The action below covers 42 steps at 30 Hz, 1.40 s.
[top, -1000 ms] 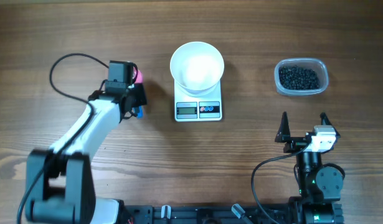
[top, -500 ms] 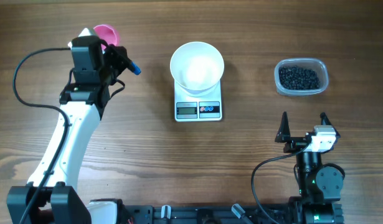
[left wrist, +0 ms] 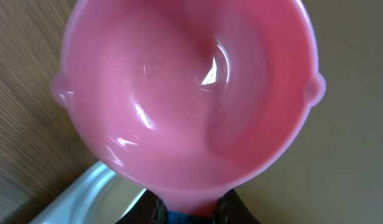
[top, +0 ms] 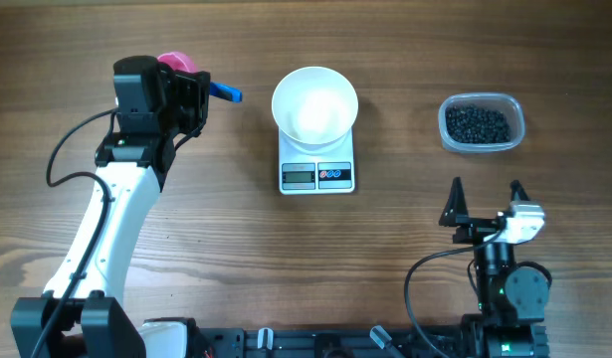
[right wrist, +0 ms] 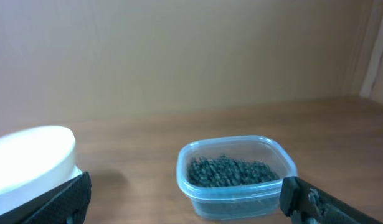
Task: Scoop item into bowl and weigh 150g on scale
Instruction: 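Lift the pink scoop with the left gripper, then move the right gripper toward the scoop held by the left gripper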
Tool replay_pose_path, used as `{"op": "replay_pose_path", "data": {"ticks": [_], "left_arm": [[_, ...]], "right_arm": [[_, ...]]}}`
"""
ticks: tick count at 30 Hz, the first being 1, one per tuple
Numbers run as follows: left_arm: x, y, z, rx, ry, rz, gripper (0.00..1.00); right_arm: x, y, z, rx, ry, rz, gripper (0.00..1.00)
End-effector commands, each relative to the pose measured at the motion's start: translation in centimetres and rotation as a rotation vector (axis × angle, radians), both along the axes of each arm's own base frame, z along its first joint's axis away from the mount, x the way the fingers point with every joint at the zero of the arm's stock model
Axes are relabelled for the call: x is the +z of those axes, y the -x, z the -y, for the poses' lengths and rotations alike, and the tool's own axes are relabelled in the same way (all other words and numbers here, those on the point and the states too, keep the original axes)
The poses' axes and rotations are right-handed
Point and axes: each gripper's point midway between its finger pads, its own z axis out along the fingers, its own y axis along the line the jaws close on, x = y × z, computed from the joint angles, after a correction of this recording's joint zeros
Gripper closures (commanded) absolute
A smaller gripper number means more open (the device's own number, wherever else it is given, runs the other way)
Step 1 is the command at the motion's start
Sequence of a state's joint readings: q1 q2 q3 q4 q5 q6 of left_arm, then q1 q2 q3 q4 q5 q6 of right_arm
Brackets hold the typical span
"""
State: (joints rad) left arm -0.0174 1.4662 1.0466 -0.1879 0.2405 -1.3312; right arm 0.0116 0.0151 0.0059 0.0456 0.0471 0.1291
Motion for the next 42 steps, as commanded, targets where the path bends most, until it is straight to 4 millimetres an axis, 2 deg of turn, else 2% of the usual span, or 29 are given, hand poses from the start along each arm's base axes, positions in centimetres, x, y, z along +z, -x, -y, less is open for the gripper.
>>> {"op": "replay_pose_path", "data": {"ticks": [1, 5, 8, 11, 13, 18, 20, 22, 23, 25, 26, 28, 32, 33, 34, 35, 37, 40, 42], "left_arm": [[1.8, 0.0, 1.0, -0.034, 0.087, 0.025, 0.96], [2.5, 0.3, 2.6, -0.072, 0.212, 0.013, 0.96], [3.1, 0.3, 3.3, -0.082, 0.273, 0.012, 0.96], [3.6, 0.4, 3.9, -0.117, 0.302, 0.021, 0.96], [3.9, 0.5, 4.5, -0.132, 0.33, 0.02, 0.96], [4.0, 0.8, 5.4, -0.131, 0.374, -0.005, 0.96], [4.0, 0.8, 5.7, -0.138, 0.373, -0.006, 0.96], [4.0, 0.9, 6.1, -0.146, 0.374, -0.007, 0.96], [4.0, 1.0, 6.4, -0.152, 0.374, -0.009, 0.96], [4.0, 1.1, 6.7, -0.161, 0.373, -0.01, 0.96], [4.0, 1.1, 6.8, -0.164, 0.373, -0.011, 0.96], [4.0, 1.2, 6.9, -0.167, 0.375, -0.012, 0.96], [3.8, 1.3, 7.1, -0.172, 0.378, -0.02, 0.96], [3.9, 1.4, 7.2, -0.179, 0.381, -0.022, 0.96], [3.9, 1.4, 7.4, -0.183, 0.385, -0.024, 0.96], [3.9, 1.5, 7.6, -0.185, 0.397, -0.032, 0.96], [4.0, 1.9, 8.3, -0.187, 0.44, -0.059, 0.96], [4.1, 2.4, 9.3, -0.205, 0.489, -0.092, 0.96], [3.9, 2.6, 9.6, -0.212, 0.488, -0.101, 0.96]], "right_arm": [[4.4, 0.6, -1.4, 0.095, -0.111, 0.159, 0.0], [10.7, 1.8, -1.7, 0.12, -0.129, 0.264, 0.0], [14.8, 1.1, -2.6, 0.17, -0.12, 0.216, 0.0], [17.6, -1.0, -3.6, 0.221, -0.122, 0.091, 0.0], [19.0, -3.7, -4.5, 0.262, -0.135, -0.068, 0.0], [20.6, -9.4, -6.6, 0.363, -0.174, -0.314, 0.0], [20.3, -10.9, -7.6, 0.418, -0.214, -0.357, 0.0], [19.7, -11.2, -10.4, 0.591, -0.296, -0.405, 0.0], [19.3, -11.1, -12.4, 0.735, -0.312, -0.426, 0.07], [18.1, -11.5, -13.8, 0.84, -0.345, -0.469, 0.22], [17.1, -11.8, -14.5, 0.895, -0.367, -0.503, 0.24], [15.6, -11.9, -15.5, 0.988, -0.412, -0.563, 0.23], [12.5, -11.7, -17.8, 1.184, -0.52, -0.684, 0.07], [11.6, -11.8, -18.5, 1.22, -0.546, -0.717, 0.09], [10.6, -11.9, -19.2, 1.234, -0.56, -0.75, 0.17], [9.9, -12.0, -20.0, 1.243, -0.558, -0.768, 0.2], [9.0, -12.2, -21.7, 1.256, -0.527, -0.776, 0.21], [8.7, -12.5, -25.0, 1.232, -0.436, -0.744, 0.23], [9.4, -12.2, -27.0, 1.259, -0.4, -0.698, 0.27]]}}
